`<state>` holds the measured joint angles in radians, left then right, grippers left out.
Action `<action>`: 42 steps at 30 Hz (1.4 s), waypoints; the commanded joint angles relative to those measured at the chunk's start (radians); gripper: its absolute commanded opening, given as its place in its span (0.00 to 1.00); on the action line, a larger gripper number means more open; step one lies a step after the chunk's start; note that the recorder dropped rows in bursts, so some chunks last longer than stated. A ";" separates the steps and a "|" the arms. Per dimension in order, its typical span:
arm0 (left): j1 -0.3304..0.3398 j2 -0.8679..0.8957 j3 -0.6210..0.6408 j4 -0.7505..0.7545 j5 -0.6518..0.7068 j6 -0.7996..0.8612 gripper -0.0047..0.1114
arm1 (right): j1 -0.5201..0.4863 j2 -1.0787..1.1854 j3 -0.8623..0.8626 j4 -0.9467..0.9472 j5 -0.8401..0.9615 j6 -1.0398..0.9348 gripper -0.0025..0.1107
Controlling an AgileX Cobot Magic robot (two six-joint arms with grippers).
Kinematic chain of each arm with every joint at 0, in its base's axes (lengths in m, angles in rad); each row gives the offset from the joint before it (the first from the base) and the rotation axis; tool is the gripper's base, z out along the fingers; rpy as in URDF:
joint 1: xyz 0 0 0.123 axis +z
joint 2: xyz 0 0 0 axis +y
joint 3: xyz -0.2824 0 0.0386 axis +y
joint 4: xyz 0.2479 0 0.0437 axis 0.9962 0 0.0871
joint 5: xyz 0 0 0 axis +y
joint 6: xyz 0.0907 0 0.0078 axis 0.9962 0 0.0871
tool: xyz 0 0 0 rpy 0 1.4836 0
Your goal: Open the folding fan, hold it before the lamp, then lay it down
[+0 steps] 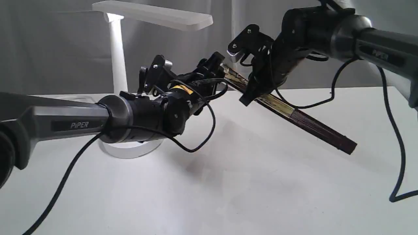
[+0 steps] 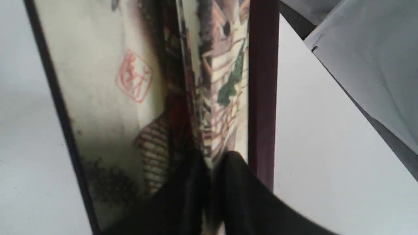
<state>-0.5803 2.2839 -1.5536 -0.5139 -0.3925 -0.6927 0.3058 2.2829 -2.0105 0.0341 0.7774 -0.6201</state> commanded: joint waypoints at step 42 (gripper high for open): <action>-0.001 0.024 0.000 0.083 0.023 -0.117 0.47 | 0.005 -0.012 0.003 0.192 0.013 -0.192 0.02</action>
<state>-0.5803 2.3096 -1.5536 -0.4392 -0.3604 -0.8014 0.3079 2.2829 -2.0105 0.2159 0.7919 -0.8044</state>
